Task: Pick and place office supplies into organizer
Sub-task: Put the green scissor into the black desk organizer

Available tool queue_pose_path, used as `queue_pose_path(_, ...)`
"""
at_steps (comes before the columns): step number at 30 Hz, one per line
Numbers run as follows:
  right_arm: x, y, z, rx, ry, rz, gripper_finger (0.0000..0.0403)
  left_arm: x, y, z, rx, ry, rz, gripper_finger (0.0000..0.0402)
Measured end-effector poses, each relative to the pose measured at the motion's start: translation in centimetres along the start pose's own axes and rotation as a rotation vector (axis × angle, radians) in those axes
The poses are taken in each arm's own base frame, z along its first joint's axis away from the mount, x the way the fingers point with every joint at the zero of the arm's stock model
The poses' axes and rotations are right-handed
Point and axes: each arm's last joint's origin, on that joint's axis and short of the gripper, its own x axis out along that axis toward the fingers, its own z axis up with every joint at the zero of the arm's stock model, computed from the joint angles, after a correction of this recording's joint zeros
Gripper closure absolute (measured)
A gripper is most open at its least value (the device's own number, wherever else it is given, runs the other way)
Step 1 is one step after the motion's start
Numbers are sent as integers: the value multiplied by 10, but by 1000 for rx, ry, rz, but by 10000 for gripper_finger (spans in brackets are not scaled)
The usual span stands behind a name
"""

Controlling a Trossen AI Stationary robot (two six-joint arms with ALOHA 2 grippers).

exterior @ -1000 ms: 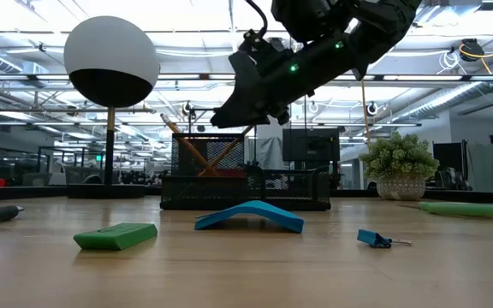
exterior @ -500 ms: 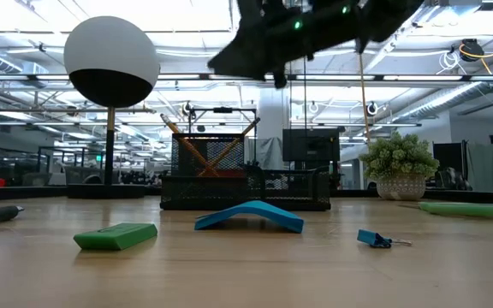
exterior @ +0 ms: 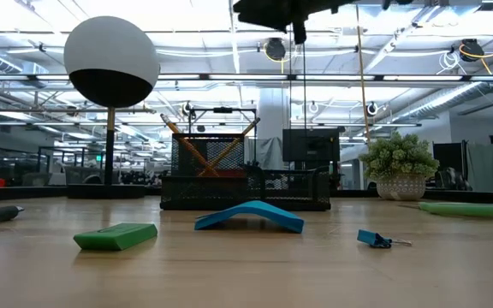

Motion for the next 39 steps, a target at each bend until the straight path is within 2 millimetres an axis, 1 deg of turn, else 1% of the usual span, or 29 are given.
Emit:
queue_pose_path(7,-27,9,14,-31,28,14,307,0,3,-4,26,33,44,236)
queue_pose_path(13,-51,18,25,-62,38,-20,307,1,5,-3,88,13,81,236)
queue_pose_path(16,-62,22,30,-61,27,-16,307,1,5,-3,94,3,97,236)
queue_pose_path(18,-68,25,31,-59,54,-23,307,1,6,-3,96,-6,116,236)
queue_pose_path(23,-76,32,39,-73,180,-26,307,2,9,-6,113,16,155,236)
queue_pose_path(26,-78,34,45,-31,235,-33,307,2,10,-7,112,28,152,236)
queue_pose_path(31,-88,35,54,44,332,-53,307,2,10,-7,113,22,159,236)
queue_pose_path(39,-101,39,48,139,472,-58,313,2,10,-7,113,22,159,236)
